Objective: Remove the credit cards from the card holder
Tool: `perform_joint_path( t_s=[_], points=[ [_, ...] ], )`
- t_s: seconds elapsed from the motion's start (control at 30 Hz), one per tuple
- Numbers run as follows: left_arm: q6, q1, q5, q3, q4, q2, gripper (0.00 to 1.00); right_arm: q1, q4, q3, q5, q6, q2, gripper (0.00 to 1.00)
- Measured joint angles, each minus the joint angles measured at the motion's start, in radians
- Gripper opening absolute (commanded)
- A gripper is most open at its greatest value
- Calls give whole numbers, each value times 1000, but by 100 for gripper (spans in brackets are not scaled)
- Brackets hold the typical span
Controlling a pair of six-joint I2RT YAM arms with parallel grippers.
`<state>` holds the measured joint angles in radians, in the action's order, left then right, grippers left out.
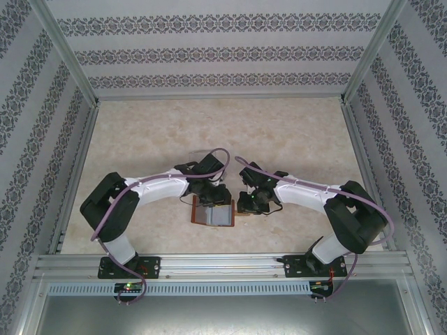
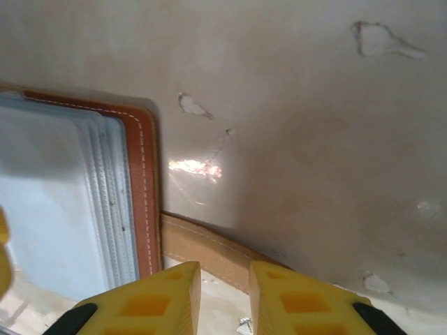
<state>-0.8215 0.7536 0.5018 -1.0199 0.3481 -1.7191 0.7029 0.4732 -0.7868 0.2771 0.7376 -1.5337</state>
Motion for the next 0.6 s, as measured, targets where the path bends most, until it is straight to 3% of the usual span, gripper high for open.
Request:
perform_joint_path(
  t_s=[0.27, 0.6],
  points=[
    [-45, 37, 3, 0, -38, -55, 33, 0, -8, 5, 0, 0, 0, 27],
    [-24, 39, -79, -10, 32, -45, 35, 0, -11, 8, 0, 0, 0, 27]
  ],
)
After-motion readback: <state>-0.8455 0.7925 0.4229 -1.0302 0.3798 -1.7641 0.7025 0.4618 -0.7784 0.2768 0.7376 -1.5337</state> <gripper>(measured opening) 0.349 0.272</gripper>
